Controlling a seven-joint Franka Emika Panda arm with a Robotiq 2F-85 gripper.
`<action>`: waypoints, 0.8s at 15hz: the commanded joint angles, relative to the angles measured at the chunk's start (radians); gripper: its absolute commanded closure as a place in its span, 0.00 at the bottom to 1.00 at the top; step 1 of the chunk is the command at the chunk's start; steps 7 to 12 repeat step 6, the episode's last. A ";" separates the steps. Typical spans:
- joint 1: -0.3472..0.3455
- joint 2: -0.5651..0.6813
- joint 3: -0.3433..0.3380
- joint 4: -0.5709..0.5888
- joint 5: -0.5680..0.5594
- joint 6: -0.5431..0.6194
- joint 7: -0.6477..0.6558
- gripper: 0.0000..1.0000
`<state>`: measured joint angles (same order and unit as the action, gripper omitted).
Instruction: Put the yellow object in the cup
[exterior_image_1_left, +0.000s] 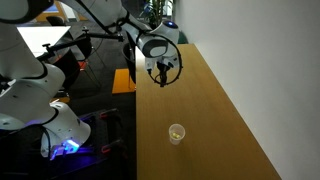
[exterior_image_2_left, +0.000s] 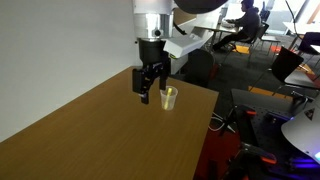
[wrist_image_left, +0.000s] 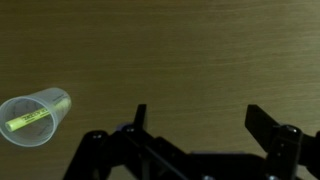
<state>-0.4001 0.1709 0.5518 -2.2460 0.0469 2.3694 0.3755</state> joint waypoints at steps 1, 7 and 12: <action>0.203 -0.022 -0.226 0.013 0.073 -0.037 -0.089 0.00; 0.242 -0.027 -0.263 0.023 0.082 -0.056 -0.121 0.00; 0.242 -0.027 -0.263 0.023 0.082 -0.056 -0.121 0.00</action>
